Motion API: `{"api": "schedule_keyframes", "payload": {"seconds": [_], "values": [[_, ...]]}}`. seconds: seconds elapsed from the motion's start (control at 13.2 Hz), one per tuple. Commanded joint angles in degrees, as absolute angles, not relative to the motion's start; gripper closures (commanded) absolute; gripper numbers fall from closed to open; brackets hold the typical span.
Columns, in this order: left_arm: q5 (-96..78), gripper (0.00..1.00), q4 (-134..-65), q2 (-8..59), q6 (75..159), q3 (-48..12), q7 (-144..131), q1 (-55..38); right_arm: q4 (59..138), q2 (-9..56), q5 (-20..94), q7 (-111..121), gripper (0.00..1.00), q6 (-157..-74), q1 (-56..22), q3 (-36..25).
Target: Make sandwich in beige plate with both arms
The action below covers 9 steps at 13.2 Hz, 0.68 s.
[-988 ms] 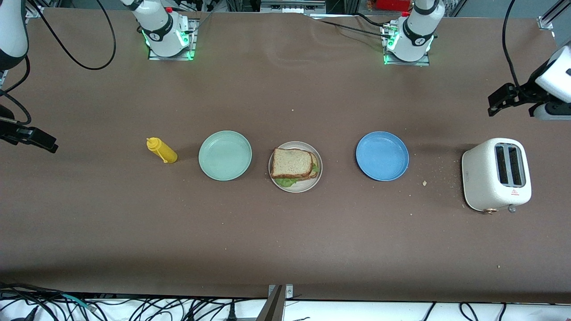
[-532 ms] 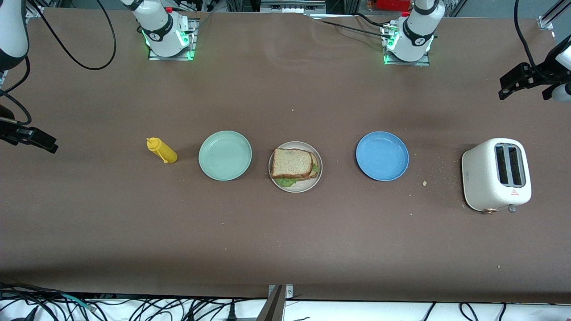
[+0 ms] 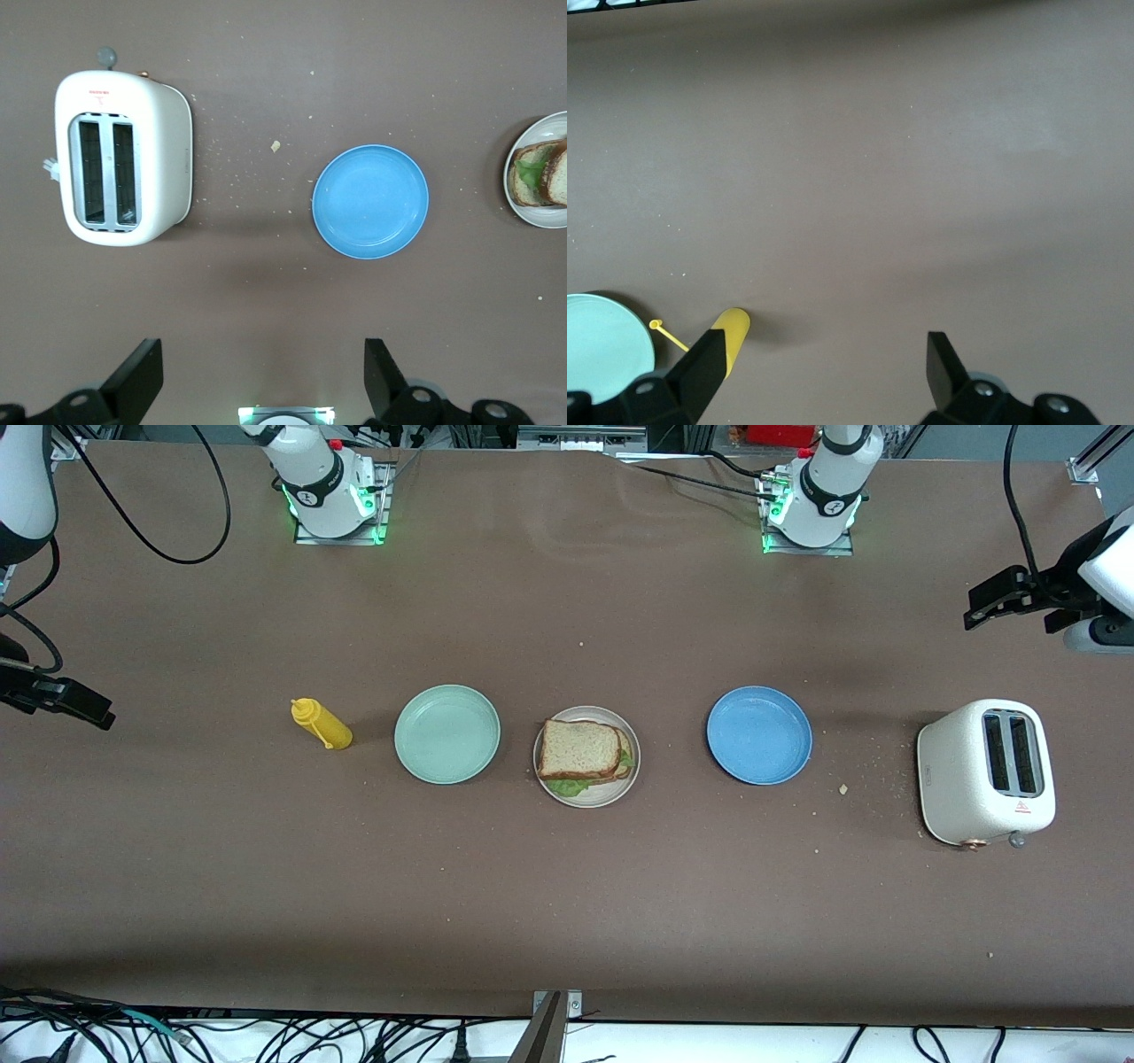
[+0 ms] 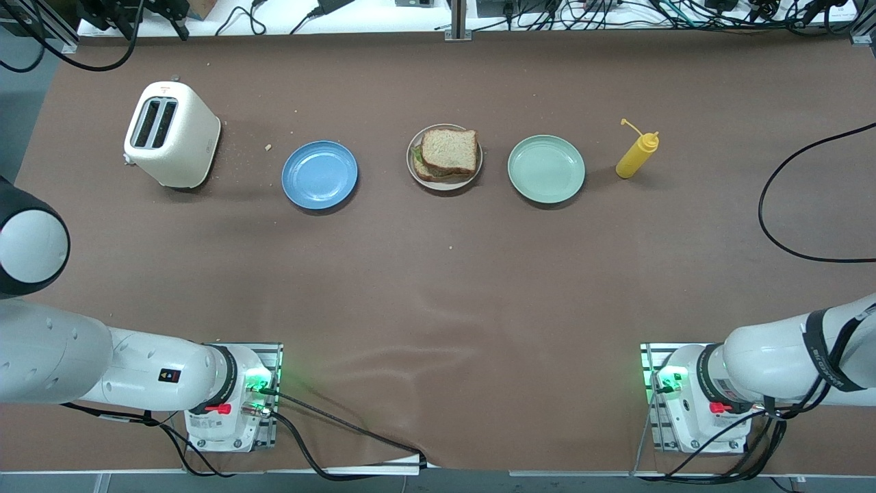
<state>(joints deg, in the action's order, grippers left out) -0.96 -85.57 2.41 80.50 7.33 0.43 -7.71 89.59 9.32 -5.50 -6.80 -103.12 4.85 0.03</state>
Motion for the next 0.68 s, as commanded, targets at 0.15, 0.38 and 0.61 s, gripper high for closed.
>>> {"api": "schedule_keyframes", "payload": {"seconds": [0.15, 0.38, 0.61], "values": [[-2.37, 0.0, -83.67, 3.95, 81.29, 7.29, 0.35, -6.94, 90.88, 8.17, -6.42, -6.94, 0.0, -103.97, 4.48, -0.09], [-2.02, 0.0, -84.02, 3.87, 82.18, 7.29, 0.09, -6.86, 90.7, 8.09, -5.54, -7.73, 0.0, -103.89, 4.22, 0.44], [-1.76, 0.0, -84.11, 3.96, 83.41, 7.29, -0.17, -6.86, 90.79, 8.09, -0.54, -7.73, 0.0, -103.89, 3.87, 0.35]]}}
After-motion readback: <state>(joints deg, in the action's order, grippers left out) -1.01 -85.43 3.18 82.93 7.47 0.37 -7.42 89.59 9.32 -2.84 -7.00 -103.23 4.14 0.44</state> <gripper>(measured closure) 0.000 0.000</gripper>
